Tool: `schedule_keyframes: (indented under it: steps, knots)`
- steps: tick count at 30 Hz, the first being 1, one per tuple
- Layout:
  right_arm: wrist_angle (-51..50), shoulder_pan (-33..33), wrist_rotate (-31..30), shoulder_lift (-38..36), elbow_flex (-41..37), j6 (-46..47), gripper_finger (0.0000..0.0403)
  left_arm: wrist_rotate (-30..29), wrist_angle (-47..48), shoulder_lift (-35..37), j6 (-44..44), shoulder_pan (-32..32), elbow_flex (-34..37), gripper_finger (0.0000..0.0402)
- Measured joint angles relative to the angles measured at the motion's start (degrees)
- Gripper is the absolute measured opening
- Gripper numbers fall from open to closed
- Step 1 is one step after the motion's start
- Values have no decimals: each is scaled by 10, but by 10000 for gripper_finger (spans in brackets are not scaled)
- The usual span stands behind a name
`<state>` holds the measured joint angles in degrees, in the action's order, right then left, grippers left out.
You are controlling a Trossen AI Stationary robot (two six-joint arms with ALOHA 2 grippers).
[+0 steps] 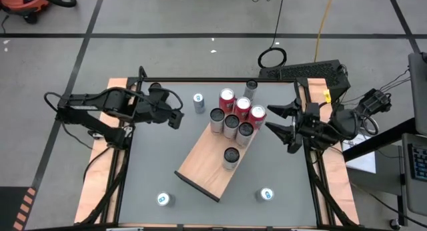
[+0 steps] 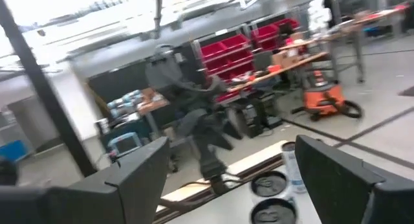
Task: Place canned beverage on shelf
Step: Put the white blue soda can on the shelf aligned with the other white blue soda cans
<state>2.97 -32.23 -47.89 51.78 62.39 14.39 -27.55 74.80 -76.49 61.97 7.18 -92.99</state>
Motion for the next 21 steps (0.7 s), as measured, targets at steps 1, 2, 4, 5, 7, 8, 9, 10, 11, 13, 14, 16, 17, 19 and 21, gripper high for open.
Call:
schedule_keyframes:
  steps: [1,2,4,5,7,8,9,10,11,13,14,16,17,19,21]
  knots:
    - [0,0,7,-1,0,0,306,0,6,0,5,-5,0,382]
    - [0,0,16,-2,0,-1,306,0,12,0,6,-11,0,382]
    - [-2,0,17,-2,0,-4,306,0,23,0,6,-29,0,382]
    - [-3,0,17,-2,0,-4,306,2,27,0,6,-41,0,382]
    - [-10,0,16,-2,0,-5,306,14,29,0,1,-68,0,382]
    - [-14,0,16,-2,0,-5,306,26,29,0,-10,-82,0,382]
    - [-21,0,15,-2,0,-5,306,36,29,0,-25,-97,0,382]
    - [-28,0,12,-2,0,-5,306,46,29,0,-43,-112,0,382]
    - [-32,0,7,-2,0,-3,306,56,29,0,-62,-128,0,382]
    - [-38,0,-17,0,0,7,306,80,30,0,-96,-164,0,382]
    - [-38,0,-30,0,0,15,306,94,31,0,-109,-184,0,382]
    - [-39,0,-52,0,0,29,306,119,45,0,-129,-225,0,382]
    - [-39,0,-63,0,0,33,306,130,58,0,-137,-244,0,382]
    - [-39,0,-89,0,0,38,306,142,78,0,-163,-283,0,382]
    - [-39,0,-115,0,0,45,306,147,99,0,-190,-320,0,382]
